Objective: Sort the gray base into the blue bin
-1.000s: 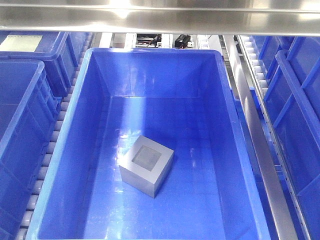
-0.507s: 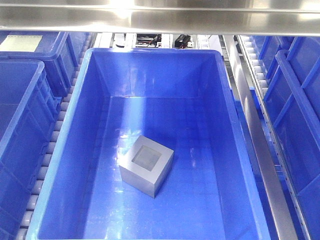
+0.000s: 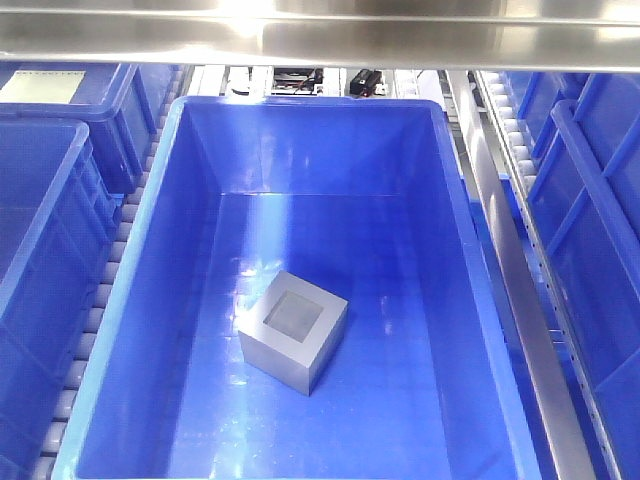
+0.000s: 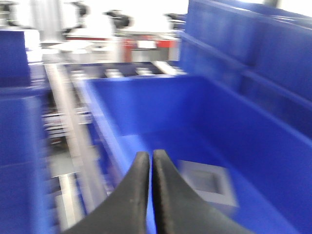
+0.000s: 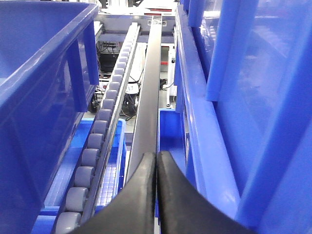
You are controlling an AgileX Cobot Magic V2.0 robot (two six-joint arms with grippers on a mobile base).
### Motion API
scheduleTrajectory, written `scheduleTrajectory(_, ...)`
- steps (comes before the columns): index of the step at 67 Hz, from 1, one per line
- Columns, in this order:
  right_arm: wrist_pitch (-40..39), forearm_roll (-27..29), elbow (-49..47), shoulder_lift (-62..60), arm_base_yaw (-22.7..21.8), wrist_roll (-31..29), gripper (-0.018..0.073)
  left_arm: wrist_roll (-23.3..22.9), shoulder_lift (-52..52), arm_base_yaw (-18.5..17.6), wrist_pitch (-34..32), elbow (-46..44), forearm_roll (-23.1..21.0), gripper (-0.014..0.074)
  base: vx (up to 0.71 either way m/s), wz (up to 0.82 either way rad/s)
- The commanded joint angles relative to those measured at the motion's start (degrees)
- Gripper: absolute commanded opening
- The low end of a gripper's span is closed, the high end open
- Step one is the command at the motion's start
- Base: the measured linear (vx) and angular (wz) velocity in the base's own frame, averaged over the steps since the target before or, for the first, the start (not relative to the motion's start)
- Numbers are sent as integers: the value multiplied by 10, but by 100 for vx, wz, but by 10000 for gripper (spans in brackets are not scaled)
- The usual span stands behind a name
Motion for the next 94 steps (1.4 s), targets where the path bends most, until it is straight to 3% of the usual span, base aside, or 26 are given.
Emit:
scheduleTrajectory(1, -41, -5, 3, -4, -3, -4, -5, -2, 6, 59, -41, -11, -15, -8, 0, 0)
scheduleTrajectory(12, -41, -5, 3, -4, -3, -4, -5, 11, 6, 165, -56, 3, -40, -8, 0, 0)
scheduleTrajectory(23, -41, -5, 3, -4, -3, -4, -5, 73, 6, 254, -151, 72, -96, -8, 0, 0)
scheduleTrajectory(38, -41, -5, 3, -4, -3, -4, -5, 73, -7, 315, -242, 179, -106, -8, 0, 0)
scheduleTrajectory(48, -41, -5, 3, -4, -3, -4, -5, 73, -49, 323, -309, 258, -122, -8, 0, 0)
scheduleTrajectory(52, -42, -5, 3, -4, -3, -4, -5, 79, -68, 323, -268, 256, -134, -8, 0, 0)
scheduleTrajectory(60, -41, -5, 3, -4, -3, -4, -5, 121, -93, 320, -249, 256, -157, -8, 0, 0)
scheduleTrajectory(72, -41, -5, 3, -4, -3, -4, -5, 129, -106, 316, -242, 256, -151, -8, 0, 0)
scheduleTrajectory(85, -41, -5, 3, -4, -3, -4, -5, 129, -107, 269, -235, 257, -117, -8, 0, 0)
scheduleTrajectory(94, -41, -5, 3, -4, -3, -4, -5, 129, -107, 262, -235, 257, -116, -7, 0, 0)
